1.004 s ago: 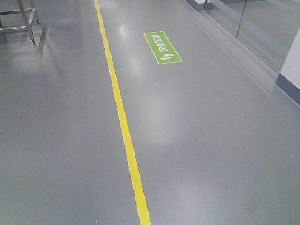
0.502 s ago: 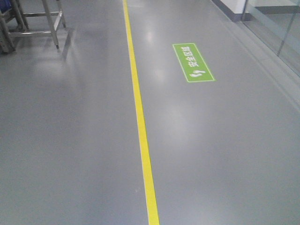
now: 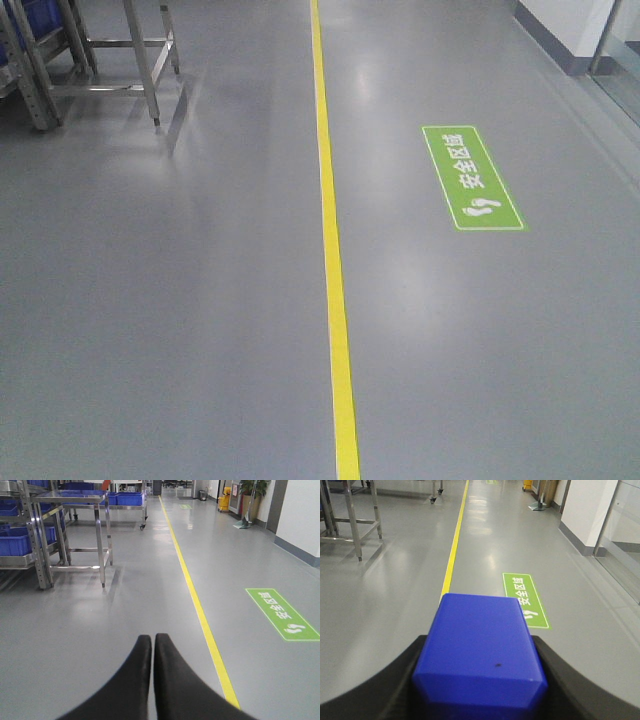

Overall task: Pour parts from conveyor to right shelf
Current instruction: 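Drive the base away from the belt holding the block in the right gripper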

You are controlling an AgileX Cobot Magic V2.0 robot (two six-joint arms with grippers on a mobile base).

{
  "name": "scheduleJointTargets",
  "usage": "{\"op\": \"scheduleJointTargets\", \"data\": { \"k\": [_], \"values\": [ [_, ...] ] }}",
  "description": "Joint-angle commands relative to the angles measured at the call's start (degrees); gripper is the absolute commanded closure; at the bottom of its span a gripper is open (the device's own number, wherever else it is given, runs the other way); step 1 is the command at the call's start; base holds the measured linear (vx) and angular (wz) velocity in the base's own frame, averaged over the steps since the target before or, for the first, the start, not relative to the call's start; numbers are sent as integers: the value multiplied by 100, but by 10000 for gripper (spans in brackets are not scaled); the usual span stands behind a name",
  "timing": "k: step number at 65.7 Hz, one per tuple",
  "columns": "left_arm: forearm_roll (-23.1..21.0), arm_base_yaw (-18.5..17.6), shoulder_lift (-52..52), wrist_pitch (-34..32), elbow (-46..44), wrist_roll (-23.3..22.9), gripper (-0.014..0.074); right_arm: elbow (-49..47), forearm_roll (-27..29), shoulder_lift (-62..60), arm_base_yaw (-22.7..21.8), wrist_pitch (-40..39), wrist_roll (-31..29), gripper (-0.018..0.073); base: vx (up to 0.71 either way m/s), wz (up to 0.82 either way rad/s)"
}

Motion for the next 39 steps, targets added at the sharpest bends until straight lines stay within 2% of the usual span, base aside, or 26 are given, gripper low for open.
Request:
{"op": "scheduleJointTargets", "data": {
  "k": [1, 39],
  "values": [
    [-45, -28, -60, -451, -110, -49, 603, -171, 28, 64, -17, -438, -44, 564, 68, 4],
    [-45, -28, -60, -451, -110, -49, 603, -171, 28, 64, -17, -433, -44, 564, 72, -3]
  ]
}}
